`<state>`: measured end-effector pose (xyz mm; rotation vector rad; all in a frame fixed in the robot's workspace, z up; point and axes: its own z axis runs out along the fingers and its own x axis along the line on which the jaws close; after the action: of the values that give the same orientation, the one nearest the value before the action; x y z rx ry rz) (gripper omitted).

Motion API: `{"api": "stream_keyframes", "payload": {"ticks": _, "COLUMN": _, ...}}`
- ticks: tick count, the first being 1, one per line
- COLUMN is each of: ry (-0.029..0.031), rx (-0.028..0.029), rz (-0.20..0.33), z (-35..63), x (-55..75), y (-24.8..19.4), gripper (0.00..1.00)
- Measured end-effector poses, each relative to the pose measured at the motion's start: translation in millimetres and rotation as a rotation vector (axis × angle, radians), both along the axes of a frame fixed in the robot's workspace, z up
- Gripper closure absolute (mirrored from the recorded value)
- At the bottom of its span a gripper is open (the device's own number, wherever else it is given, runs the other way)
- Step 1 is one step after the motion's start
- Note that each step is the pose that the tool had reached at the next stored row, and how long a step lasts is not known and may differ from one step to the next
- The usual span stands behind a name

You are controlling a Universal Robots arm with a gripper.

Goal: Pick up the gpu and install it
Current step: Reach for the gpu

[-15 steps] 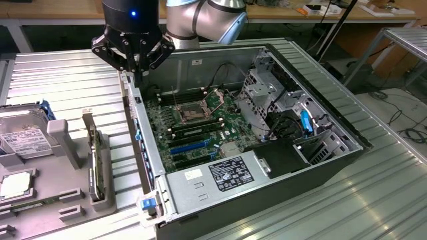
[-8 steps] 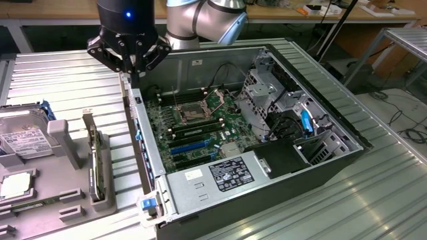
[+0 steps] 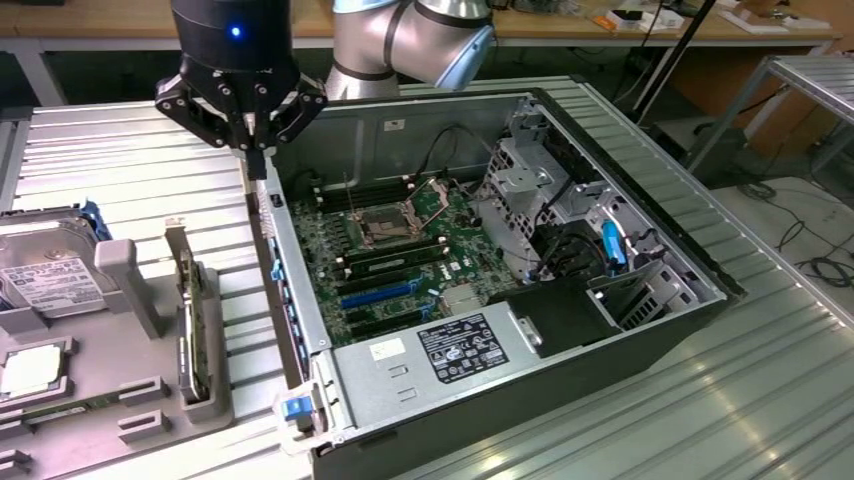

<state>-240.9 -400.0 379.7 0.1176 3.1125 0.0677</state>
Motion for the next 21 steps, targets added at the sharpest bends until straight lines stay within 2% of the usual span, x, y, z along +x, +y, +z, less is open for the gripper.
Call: {"api": "stream_keyframes", "payload": {"ticks": 21, "ry": 0.0000, "rx": 0.0000, "rz": 0.000, "z": -3.4, "x": -34.5, "y": -0.2, "gripper": 0.89}}
